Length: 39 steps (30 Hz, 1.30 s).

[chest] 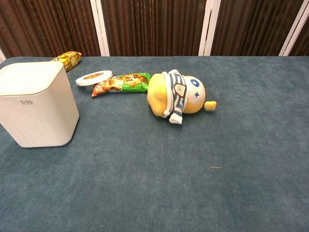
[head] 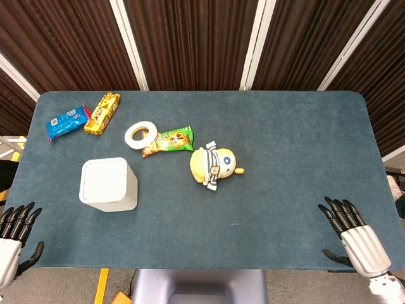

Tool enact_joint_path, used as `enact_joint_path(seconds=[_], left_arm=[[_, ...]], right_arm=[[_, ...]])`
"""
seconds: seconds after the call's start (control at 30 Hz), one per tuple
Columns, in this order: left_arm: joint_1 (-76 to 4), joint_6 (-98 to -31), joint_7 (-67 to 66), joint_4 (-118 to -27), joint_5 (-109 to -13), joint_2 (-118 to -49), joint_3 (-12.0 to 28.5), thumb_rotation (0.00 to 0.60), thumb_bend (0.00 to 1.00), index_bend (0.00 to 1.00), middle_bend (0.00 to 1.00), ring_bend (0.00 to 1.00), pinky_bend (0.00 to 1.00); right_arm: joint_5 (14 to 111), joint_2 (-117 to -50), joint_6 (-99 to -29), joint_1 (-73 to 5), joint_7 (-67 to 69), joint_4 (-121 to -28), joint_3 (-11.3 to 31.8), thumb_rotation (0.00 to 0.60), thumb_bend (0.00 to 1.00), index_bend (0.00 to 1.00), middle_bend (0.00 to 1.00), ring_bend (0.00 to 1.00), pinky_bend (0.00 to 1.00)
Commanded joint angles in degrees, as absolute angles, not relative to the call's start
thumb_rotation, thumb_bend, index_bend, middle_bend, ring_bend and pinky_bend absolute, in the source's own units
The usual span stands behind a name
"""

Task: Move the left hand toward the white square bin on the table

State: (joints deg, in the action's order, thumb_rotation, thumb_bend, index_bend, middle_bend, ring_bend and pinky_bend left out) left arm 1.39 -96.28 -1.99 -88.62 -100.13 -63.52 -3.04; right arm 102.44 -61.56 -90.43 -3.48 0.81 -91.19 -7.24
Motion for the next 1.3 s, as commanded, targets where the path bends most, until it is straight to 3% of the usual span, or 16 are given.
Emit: enact_joint_path(seconds=[0.03,0.1,0.13,0.17,0.2,0.27,0.37,0.47,0.6,0.83,1.07,1.2,1.3], left_arm=[[1.17,-95.88,-2.02,-88.55,-100.26,-63.74,-3.11,0.600,0.45,0.00,0.00,0.00,0.05],[0.67,-95.29,-1.79,-88.63,-100.24,-64.00,-2.93,0.600,0.45,0.00,0.00,0.00,0.08],[0.38,-95.33,-1.41,-88.75,-100.17,-64.30,-2.56,0.600,0.45,0.00,0.01,0.01,0.14],[-0.03,-95.78,-1.12,-89.02,-99.71,-65.09,-1.51,0.600,0.45,0.00,0.08,0.08,0.27],[-0.52,-96.14,-1.05,-89.18,-99.45,-65.78,-0.51,0.600,0.45,0.00,0.16,0.17,0.39],[-2.12,-94.34,-1.25,-90.80,-98.41,-66.10,0.77,0.600,0.45,0.00,0.54,0.56,0.80],[-4.99,-86.68,-2.40,-97.70,-94.80,-62.61,0.86,0.600,0.45,0.00,0.79,0.78,0.97],[-7.42,-81.78,-7.69,-103.00,-91.51,-60.52,2.05,0.600,0.45,0.00,0.92,0.90,1.00],[-10.09,-76.60,-12.54,-107.81,-87.98,-59.77,2.89,0.600,0.45,0.02,1.00,1.00,1.00],[-14.68,-67.95,-22.56,-112.82,-78.59,-58.62,3.72,0.600,0.45,0.06,1.00,1.00,1.00],[-16.98,-64.88,-28.16,-111.79,-72.69,-60.72,3.18,0.600,0.51,0.06,1.00,1.00,1.00],[-18.41,-62.24,-28.90,-111.24,-70.43,-60.75,2.44,0.600,0.51,0.15,1.00,1.00,1.00],[-18.53,-62.96,-27.95,-110.98,-71.79,-61.00,2.20,0.600,0.51,0.11,1.00,1.00,1.00]], right_arm=[[102.89,-61.41,-90.41,-3.42,1.02,-91.29,-7.37,0.600,0.07,0.00,0.00,0.00,0.00],[103.23,-61.28,-90.69,-3.27,1.25,-91.31,-7.43,0.600,0.07,0.00,0.00,0.00,0.00],[103.32,-61.20,-90.78,-3.19,1.31,-91.29,-7.44,0.600,0.07,0.00,0.00,0.00,0.00],[103.43,-61.12,-90.93,-3.15,1.55,-91.29,-7.38,0.600,0.07,0.00,0.00,0.00,0.00],[103.49,-61.11,-91.06,-3.15,1.81,-91.22,-7.28,0.600,0.07,0.00,0.00,0.00,0.00],[103.34,-61.08,-90.74,-3.25,2.20,-91.13,-7.16,0.600,0.07,0.00,0.00,0.00,0.00],[103.12,-60.99,-90.03,-3.47,2.44,-91.21,-7.06,0.600,0.07,0.00,0.00,0.00,0.00],[103.04,-61.08,-89.12,-3.67,1.89,-91.31,-7.06,0.600,0.07,0.00,0.00,0.00,0.00],[103.19,-61.26,-88.18,-3.85,1.29,-91.71,-7.19,0.600,0.07,0.00,0.00,0.00,0.00],[105.21,-61.69,-87.77,-4.33,2.36,-91.26,-7.85,0.600,0.07,0.00,0.00,0.00,0.00],[105.41,-61.85,-87.03,-4.52,2.38,-91.28,-8.05,0.600,0.07,0.00,0.00,0.00,0.00],[105.38,-61.97,-86.83,-4.47,2.30,-91.58,-8.14,0.600,0.08,0.00,0.00,0.00,0.00],[105.59,-61.97,-86.71,-4.49,2.43,-91.61,-8.30,0.600,0.08,0.00,0.00,0.00,0.00]])
